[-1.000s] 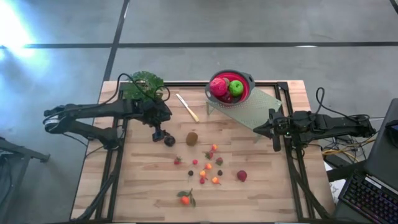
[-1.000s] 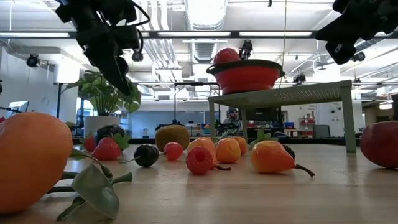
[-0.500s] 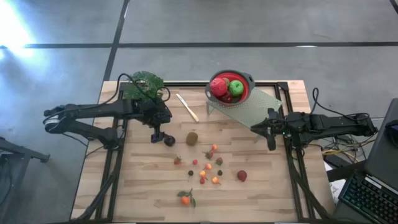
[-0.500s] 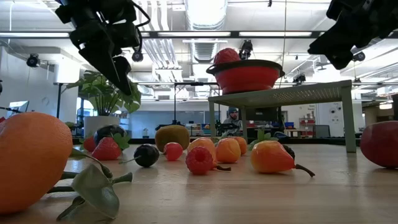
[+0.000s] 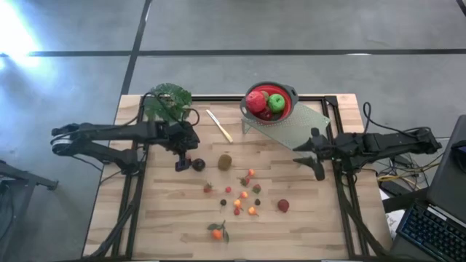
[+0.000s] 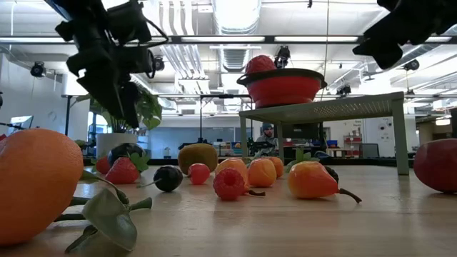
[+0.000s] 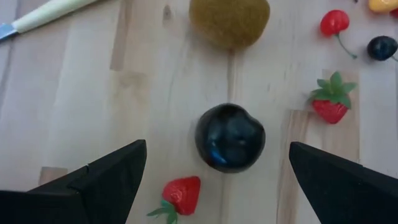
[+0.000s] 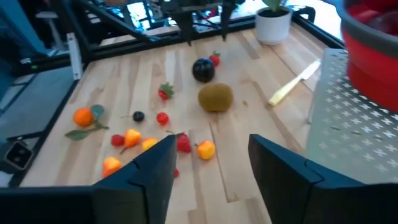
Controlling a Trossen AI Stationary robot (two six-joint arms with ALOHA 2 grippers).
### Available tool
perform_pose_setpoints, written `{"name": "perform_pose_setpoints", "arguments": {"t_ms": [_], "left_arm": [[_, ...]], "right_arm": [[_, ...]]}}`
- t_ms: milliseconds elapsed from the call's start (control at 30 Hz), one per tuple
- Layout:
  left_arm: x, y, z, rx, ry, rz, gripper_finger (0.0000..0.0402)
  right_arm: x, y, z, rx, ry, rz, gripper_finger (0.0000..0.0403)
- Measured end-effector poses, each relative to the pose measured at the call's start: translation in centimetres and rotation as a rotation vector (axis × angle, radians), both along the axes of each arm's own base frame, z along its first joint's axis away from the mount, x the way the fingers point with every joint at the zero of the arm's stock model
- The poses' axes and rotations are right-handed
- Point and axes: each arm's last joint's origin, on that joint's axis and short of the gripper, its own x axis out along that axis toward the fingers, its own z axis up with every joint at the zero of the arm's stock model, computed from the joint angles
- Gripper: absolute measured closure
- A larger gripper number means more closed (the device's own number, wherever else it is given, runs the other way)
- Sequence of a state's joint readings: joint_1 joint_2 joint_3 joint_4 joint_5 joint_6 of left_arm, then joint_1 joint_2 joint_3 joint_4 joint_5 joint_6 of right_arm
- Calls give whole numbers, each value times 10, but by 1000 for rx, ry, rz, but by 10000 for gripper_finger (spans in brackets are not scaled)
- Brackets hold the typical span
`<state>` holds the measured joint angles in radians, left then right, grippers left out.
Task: Pick & Place Fruit
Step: Put the plum into the red gray colander on the shelf
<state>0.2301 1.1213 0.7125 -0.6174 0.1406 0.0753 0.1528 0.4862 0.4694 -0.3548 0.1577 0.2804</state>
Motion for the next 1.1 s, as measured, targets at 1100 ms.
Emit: {"name": "perform_pose_setpoints", "arguments": {"t_ms": [1100], "left_arm": [[-11, -15, -68, 117, -141, -81, 3]], "right_arm": [[18, 29, 24, -78, -171, 187, 190]]}}
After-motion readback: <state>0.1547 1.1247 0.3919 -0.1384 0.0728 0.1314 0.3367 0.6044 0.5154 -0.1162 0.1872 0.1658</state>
